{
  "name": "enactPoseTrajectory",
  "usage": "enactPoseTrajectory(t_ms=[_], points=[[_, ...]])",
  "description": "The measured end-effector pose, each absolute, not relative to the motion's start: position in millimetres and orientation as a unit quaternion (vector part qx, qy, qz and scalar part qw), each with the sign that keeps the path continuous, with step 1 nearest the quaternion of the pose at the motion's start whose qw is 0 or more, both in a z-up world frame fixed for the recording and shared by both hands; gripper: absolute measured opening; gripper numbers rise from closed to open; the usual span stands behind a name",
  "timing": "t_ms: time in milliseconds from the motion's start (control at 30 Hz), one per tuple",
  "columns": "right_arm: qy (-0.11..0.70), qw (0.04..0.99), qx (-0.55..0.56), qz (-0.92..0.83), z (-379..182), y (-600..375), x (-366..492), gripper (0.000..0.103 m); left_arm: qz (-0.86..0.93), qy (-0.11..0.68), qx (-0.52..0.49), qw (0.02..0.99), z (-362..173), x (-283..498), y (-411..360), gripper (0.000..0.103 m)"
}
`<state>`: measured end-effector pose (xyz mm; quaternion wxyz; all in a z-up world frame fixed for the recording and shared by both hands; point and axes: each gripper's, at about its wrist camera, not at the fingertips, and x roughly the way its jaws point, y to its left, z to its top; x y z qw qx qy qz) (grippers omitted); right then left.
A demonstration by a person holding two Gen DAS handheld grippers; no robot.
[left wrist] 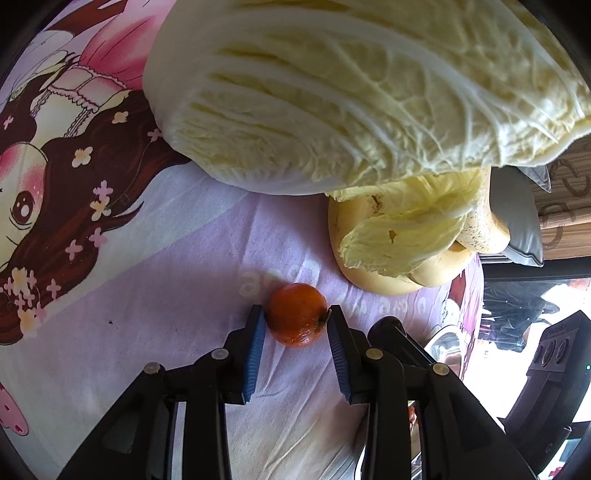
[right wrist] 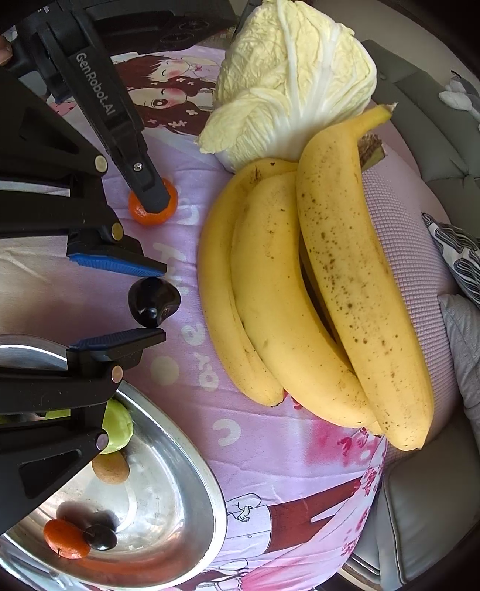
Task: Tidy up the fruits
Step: 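Lift the tangerine and cherry and carry both over the steel bowl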
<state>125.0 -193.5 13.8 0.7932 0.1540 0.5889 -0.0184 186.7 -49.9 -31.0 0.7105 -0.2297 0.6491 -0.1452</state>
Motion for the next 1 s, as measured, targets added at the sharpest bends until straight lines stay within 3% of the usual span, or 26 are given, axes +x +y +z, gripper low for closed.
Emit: enactPoseTrajectory(t_ms=[600,1000], points=[[0.569,0.807,0.154,-0.020,40.4,-172.6,78.9,0.031,-0.172,0.654,-0.197,0.710,6.3,147.2,-41.4,0.034],[0.557,0.800,0.187,-0.118,50.2,-251.8,19.6,0.031,-0.254,0.639,-0.152,0.709,40.5,108.2,-102.0,0.034]])
